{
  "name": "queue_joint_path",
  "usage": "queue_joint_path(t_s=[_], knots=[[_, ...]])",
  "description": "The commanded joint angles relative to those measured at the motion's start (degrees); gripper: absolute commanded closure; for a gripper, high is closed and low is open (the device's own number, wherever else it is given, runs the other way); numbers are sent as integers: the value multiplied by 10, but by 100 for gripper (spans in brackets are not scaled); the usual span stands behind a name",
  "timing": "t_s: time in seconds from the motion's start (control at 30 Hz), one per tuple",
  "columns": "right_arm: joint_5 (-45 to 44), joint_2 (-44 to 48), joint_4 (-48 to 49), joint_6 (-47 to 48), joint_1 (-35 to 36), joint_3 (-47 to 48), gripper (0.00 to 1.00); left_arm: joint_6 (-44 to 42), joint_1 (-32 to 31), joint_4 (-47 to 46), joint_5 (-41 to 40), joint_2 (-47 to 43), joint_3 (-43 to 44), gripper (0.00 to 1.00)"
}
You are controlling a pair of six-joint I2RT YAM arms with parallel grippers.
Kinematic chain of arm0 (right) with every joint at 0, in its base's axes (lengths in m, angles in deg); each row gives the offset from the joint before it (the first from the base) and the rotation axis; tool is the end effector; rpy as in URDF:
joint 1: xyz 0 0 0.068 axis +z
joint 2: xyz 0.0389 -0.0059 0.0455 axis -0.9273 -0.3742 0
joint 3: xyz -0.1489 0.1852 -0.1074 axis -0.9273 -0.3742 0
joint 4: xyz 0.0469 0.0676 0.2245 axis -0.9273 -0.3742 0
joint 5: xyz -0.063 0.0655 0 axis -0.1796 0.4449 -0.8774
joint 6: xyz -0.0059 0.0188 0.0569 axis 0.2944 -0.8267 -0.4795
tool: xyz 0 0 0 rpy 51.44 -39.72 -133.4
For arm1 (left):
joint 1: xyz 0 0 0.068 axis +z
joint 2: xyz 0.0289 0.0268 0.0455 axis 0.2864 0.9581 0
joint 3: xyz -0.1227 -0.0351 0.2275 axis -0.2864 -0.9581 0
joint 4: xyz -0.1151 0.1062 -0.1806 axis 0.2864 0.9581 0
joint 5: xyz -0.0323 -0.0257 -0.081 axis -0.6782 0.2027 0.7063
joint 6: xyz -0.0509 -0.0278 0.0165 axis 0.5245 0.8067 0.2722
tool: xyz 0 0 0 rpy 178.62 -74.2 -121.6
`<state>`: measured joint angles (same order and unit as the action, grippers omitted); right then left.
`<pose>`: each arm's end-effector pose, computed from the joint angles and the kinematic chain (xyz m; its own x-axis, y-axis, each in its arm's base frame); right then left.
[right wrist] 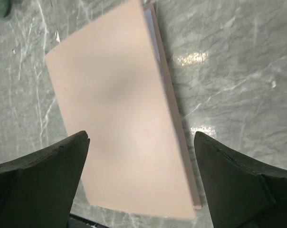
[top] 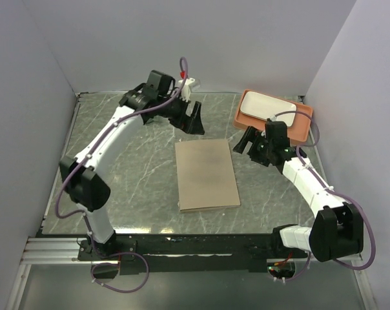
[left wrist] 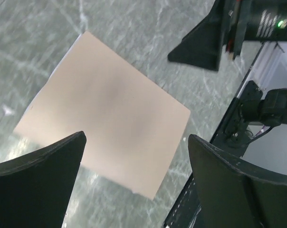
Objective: Put the files into the folder
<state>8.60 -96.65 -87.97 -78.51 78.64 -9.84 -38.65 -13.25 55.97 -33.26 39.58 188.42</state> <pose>0.2478 0.0548 0.2509 -0.7325 0.4233 -0.5332 0.1169 0.8497 0.5141 0.3155 -0.2102 0.3647 -0.6400 0.2927 -0.7105 0.7255 0.5348 -0.4332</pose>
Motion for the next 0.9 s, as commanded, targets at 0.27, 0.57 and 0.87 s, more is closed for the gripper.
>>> queue_joint_path(t_s=[0.27,0.57,0.87], knots=[[-74,-144,40,22,68,-3,4,-38,97,-71,-73,-83,-262,3],[-58,-213,87,2,99,-17,6,-62,142,-86,-51,-122,-335,2],[-71,-278,80,-49,183,26,6,-69,163,-97,-50,-157,-386,2]])
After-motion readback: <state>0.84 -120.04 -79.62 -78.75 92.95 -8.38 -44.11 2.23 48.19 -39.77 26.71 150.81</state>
